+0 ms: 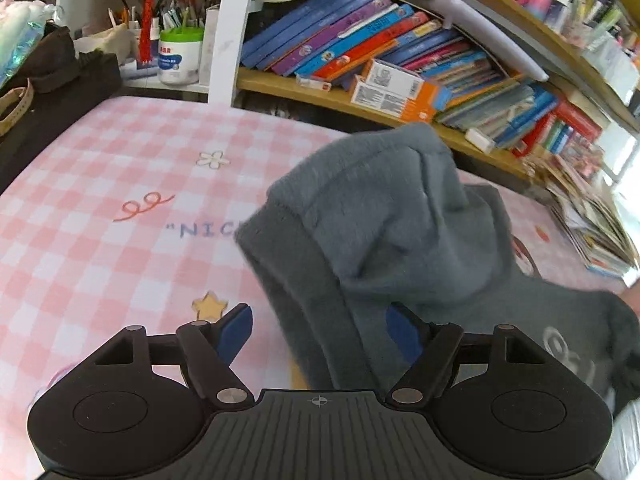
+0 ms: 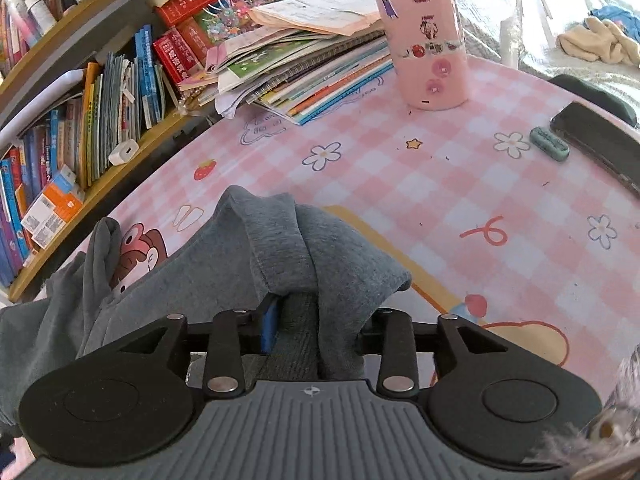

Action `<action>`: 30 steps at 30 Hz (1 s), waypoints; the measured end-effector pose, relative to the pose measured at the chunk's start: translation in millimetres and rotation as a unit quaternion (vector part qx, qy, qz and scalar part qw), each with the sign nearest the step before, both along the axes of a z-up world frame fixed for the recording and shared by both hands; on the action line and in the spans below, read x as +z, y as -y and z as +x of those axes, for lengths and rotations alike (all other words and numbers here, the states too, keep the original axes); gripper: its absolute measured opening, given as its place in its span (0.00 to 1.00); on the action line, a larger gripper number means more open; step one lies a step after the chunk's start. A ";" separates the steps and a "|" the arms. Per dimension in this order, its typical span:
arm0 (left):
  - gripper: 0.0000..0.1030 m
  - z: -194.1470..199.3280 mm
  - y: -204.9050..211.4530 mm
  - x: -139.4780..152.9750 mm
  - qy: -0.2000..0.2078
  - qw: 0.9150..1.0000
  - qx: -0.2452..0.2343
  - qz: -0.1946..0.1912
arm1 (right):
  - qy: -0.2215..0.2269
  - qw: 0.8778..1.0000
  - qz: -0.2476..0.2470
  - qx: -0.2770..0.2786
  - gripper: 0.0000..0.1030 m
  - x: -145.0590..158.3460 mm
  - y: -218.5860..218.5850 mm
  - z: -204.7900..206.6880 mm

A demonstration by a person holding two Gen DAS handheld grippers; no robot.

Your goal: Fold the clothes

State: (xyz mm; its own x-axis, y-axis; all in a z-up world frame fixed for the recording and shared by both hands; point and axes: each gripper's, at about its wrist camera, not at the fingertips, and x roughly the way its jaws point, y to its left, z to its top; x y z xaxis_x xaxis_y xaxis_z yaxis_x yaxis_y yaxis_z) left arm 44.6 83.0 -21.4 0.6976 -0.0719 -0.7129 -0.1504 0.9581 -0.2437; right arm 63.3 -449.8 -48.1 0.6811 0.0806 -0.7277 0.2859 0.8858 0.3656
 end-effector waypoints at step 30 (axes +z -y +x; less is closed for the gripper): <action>0.25 5.9 -60.7 24.8 0.079 0.997 0.001 0.016 | 0.040 0.951 -0.048 0.304 0.55 37.7 -107.6 -34.3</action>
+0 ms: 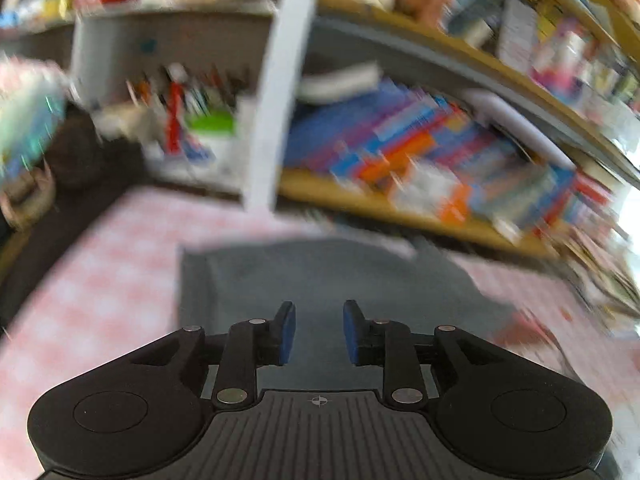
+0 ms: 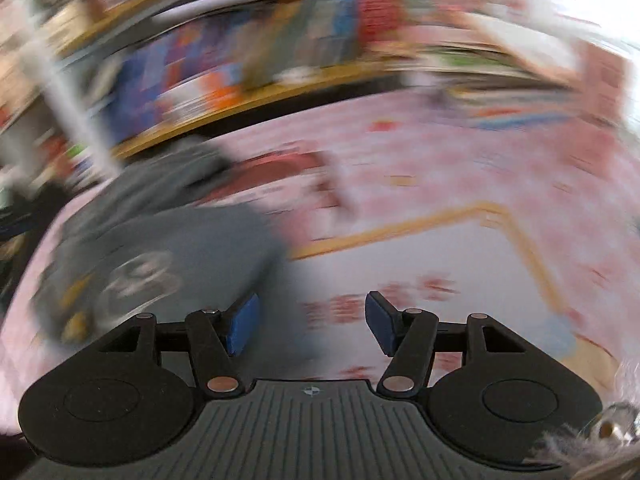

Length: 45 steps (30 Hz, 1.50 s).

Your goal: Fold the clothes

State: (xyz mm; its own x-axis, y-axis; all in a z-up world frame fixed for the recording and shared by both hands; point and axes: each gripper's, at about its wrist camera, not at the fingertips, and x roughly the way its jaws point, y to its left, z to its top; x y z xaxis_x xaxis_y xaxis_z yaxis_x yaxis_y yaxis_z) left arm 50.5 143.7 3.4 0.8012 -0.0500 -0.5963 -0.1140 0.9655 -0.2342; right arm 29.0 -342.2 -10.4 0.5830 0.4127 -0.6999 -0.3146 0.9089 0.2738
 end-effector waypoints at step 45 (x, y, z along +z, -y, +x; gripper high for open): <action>0.41 -59.4 -72.7 -60.3 -0.079 0.959 0.240 -0.128 | -0.041 0.987 -0.137 -0.076 0.11 -43.6 32.4 59.8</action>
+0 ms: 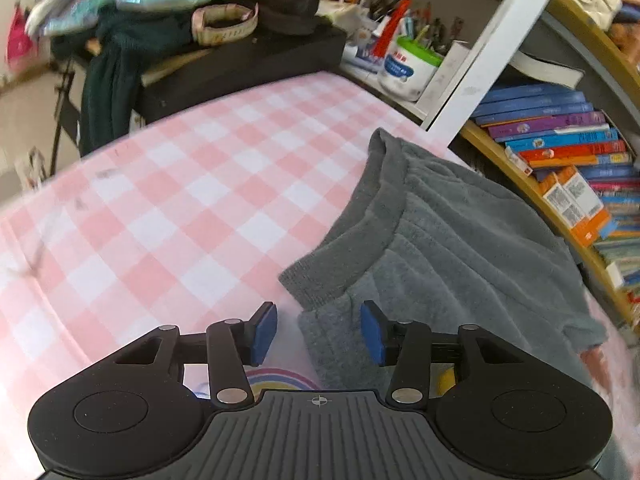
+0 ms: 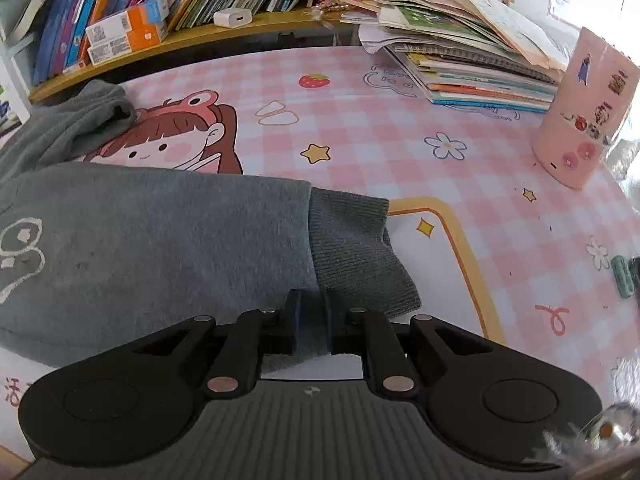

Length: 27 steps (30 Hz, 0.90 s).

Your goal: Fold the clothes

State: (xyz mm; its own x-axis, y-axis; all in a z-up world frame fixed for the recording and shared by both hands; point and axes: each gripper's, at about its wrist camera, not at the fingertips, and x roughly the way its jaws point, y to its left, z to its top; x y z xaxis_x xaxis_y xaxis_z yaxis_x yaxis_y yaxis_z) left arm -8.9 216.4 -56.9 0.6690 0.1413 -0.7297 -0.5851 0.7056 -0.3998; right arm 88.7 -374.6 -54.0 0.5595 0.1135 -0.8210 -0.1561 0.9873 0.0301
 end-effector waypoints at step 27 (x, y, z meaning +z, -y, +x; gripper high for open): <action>0.27 -63.7 -32.2 9.8 -0.026 0.999 0.029 0.028 | -0.046 0.998 0.030 0.044 0.14 5.3 -14.5 -25.3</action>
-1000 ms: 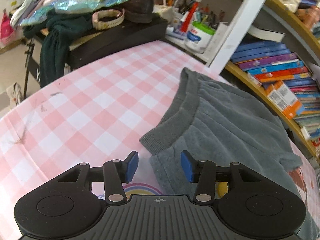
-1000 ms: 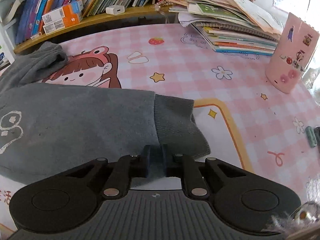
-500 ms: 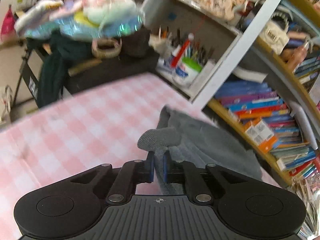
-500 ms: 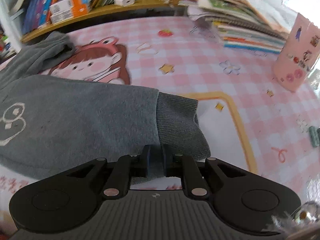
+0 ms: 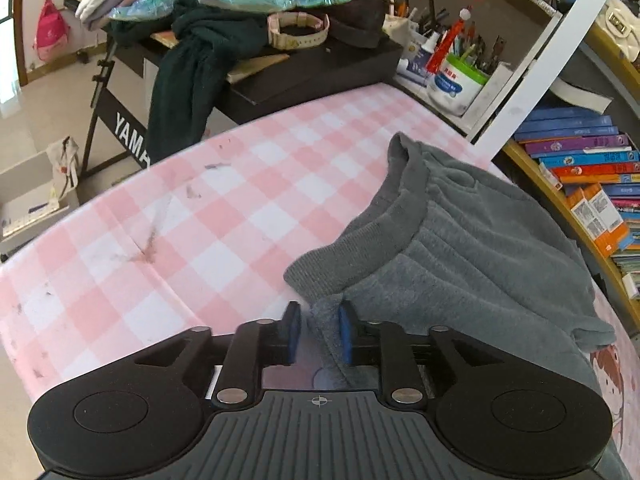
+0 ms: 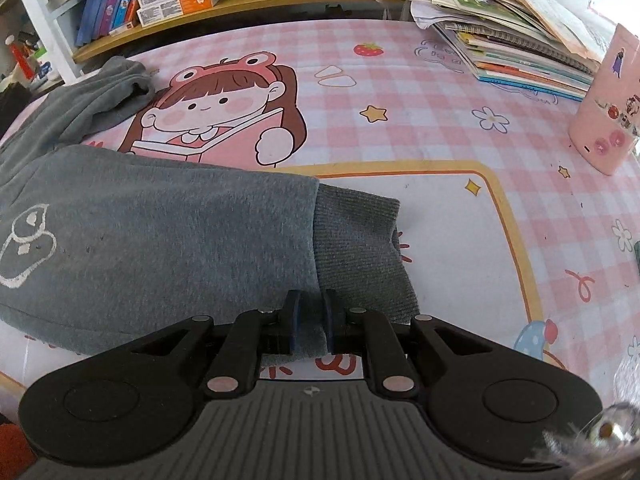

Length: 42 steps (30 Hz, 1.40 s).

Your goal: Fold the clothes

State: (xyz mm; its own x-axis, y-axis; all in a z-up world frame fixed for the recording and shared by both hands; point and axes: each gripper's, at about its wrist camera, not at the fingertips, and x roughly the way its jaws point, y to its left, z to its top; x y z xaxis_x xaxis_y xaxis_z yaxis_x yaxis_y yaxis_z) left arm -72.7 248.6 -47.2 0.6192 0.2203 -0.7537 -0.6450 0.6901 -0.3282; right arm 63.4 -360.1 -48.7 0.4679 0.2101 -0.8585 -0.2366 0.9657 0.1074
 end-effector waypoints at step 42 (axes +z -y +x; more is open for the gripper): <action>0.42 139.0 42.4 0.4 0.049 0.981 -0.154 0.108 | -0.038 0.979 0.203 0.006 0.60 4.3 -186.2 219.4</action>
